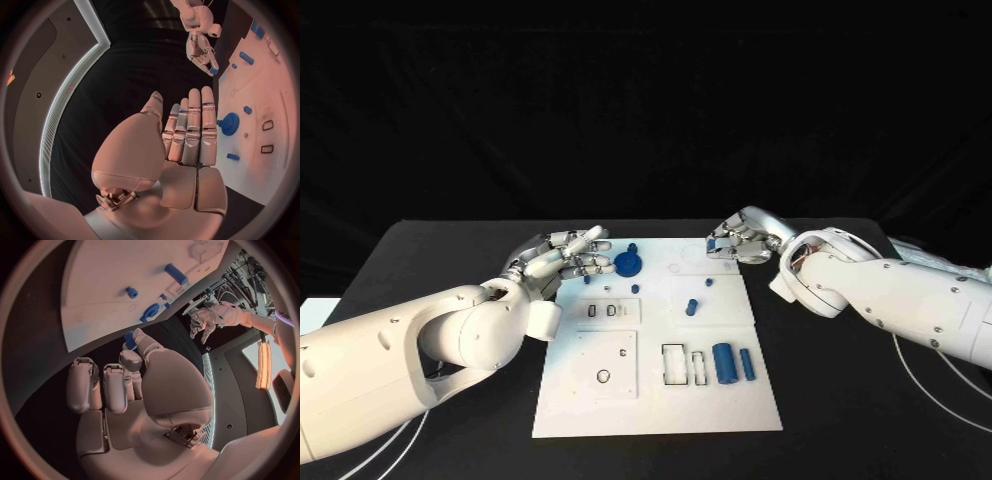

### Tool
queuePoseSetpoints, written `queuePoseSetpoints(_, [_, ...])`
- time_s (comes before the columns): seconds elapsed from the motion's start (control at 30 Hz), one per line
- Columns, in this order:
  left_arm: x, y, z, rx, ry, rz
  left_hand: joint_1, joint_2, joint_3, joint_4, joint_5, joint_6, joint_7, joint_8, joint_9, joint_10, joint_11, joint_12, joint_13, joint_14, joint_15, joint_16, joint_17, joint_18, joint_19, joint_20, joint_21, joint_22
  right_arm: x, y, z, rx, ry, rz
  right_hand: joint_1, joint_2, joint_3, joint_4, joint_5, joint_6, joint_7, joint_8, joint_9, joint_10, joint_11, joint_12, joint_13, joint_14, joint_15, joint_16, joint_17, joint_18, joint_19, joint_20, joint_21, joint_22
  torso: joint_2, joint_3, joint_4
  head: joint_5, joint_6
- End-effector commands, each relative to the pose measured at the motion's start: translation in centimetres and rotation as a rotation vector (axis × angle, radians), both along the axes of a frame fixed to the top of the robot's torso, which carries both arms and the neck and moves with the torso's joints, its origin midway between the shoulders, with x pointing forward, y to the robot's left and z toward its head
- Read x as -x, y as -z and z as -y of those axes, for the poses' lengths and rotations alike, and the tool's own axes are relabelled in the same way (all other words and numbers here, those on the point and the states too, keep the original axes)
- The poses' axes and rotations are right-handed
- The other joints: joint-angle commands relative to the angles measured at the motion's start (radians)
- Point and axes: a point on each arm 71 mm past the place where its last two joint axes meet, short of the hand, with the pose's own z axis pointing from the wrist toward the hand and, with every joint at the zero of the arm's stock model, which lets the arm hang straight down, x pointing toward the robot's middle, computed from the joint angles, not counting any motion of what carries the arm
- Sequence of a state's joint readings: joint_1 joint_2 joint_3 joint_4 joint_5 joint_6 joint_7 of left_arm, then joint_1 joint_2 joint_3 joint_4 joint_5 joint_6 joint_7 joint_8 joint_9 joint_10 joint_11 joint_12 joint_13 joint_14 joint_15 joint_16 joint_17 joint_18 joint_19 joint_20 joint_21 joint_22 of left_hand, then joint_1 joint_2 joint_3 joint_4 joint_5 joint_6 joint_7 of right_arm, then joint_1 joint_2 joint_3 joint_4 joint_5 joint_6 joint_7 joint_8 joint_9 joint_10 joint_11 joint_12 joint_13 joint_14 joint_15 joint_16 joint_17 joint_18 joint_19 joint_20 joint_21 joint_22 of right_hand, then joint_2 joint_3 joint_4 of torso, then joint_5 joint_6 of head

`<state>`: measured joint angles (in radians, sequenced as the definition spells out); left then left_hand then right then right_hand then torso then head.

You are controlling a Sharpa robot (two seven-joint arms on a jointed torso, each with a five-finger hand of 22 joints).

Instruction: Assemble the parts on the task board

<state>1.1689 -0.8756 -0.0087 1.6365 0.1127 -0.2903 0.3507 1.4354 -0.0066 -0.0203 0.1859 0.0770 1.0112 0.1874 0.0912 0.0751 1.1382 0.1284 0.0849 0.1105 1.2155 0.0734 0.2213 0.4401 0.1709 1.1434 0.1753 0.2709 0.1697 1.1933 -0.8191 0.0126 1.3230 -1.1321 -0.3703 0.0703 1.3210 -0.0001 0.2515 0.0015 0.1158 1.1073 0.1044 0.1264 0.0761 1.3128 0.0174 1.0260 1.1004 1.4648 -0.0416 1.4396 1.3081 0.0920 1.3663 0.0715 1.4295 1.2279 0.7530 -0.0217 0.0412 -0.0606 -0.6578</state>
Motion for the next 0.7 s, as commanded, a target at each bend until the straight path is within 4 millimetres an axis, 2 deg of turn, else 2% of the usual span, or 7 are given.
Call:
queuePoseSetpoints(0.03, [-0.1, -0.1, 0.0, 0.011, 0.011, 0.006, 0.003, 0.009, -0.001, -0.006, -0.003, 0.007, -0.001, -0.001, 0.001, 0.007, 0.000, -0.003, -0.001, 0.003, -0.004, -0.007, 0.001, 0.010, -0.003, 0.001, -0.004, -0.002, 0.4, 0.1, -1.7, 0.021, 0.037, -0.045, 0.004, 0.014, 0.006, 0.001, 0.002, 0.019, -0.005, 0.006, 0.002, 0.003, 0.000, -0.001, -0.002, 0.063, -0.008, 0.001, 0.041, -0.017, -0.002, -0.008, 0.001, -0.003, 0.001, 0.0004, 0.0016, 0.006, 0.000])
queuePoseSetpoints(0.4, [-0.5, 0.0, -0.7, 0.003, -0.011, 0.010, 0.005, 0.010, -0.001, -0.007, -0.003, 0.008, -0.001, -0.001, 0.001, 0.007, 0.000, -0.003, -0.001, 0.003, -0.004, -0.008, 0.001, 0.010, -0.002, 0.001, -0.004, -0.002, 2.8, 0.5, -10.2, 0.164, -0.099, -0.026, 0.005, 0.014, 0.009, -0.002, -0.001, 0.020, -0.006, 0.006, 0.002, 0.000, -0.001, -0.008, -0.007, 0.061, -0.009, -0.004, 0.033, -0.017, -0.004, -0.009, -0.001, -0.006, 0.002, -0.0018, 0.0015, 0.015, -0.006])
queuePoseSetpoints(0.47, [-0.5, 0.0, -0.7, 0.003, -0.012, 0.010, 0.005, 0.010, -0.001, -0.007, -0.003, 0.008, -0.001, -0.001, 0.001, 0.007, 0.000, -0.003, -0.001, 0.003, -0.004, -0.008, 0.001, 0.010, -0.002, 0.001, -0.004, -0.002, 3.1, 0.6, -11.2, 0.183, -0.115, -0.024, 0.005, 0.013, 0.009, -0.002, -0.001, 0.020, -0.006, 0.006, 0.002, -0.001, -0.001, -0.009, -0.008, 0.061, -0.009, -0.004, 0.033, -0.017, -0.004, -0.009, -0.001, -0.006, 0.002, -0.0013, 0.0022, 0.015, -0.006])
queuePoseSetpoints(0.5, [-0.5, 0.0, -0.7, 0.003, -0.012, 0.010, 0.005, 0.010, -0.001, -0.007, -0.003, 0.008, -0.001, -0.001, 0.001, 0.007, 0.000, -0.003, -0.001, 0.003, -0.004, -0.008, 0.001, 0.010, -0.002, 0.001, -0.004, -0.002, 3.2, 0.7, -11.7, 0.191, -0.122, -0.024, 0.005, 0.013, 0.009, -0.002, -0.002, 0.020, -0.006, 0.006, 0.002, -0.001, -0.001, -0.009, -0.008, 0.061, -0.009, -0.004, 0.032, -0.016, -0.005, -0.009, -0.001, -0.007, 0.002, -0.0022, 0.0032, 0.015, -0.005])
queuePoseSetpoints(0.57, [-0.5, 0.0, -0.7, 0.003, -0.012, 0.010, 0.005, 0.010, -0.001, -0.007, -0.003, 0.008, -0.001, -0.001, 0.001, 0.007, 0.000, -0.003, -0.001, 0.003, -0.004, -0.008, 0.001, 0.010, -0.002, 0.001, -0.004, -0.002, 3.5, 1.0, -12.5, 0.205, -0.135, -0.026, 0.005, 0.012, 0.010, -0.002, -0.002, 0.020, -0.006, 0.006, 0.002, -0.001, -0.001, -0.010, -0.008, 0.061, -0.009, -0.005, 0.031, -0.016, -0.005, -0.009, -0.002, -0.008, 0.002, -0.0009, 0.0023, 0.019, -0.008])
queuePoseSetpoints(0.7, [-0.5, 0.0, -0.7, 0.002, -0.014, 0.010, 0.005, 0.010, -0.001, -0.007, -0.003, 0.008, -0.001, -0.001, 0.001, 0.007, 0.000, -0.003, -0.001, 0.003, -0.004, -0.008, 0.001, 0.010, -0.002, 0.001, -0.004, -0.002, 3.9, 1.5, -13.8, 0.230, -0.157, -0.029, 0.003, 0.011, 0.009, -0.002, -0.003, 0.020, -0.005, 0.005, 0.002, -0.002, -0.001, -0.011, -0.009, 0.061, -0.010, -0.005, 0.031, -0.016, -0.006, -0.009, -0.002, -0.009, 0.002, -0.0007, 0.0009, 0.024, -0.009])
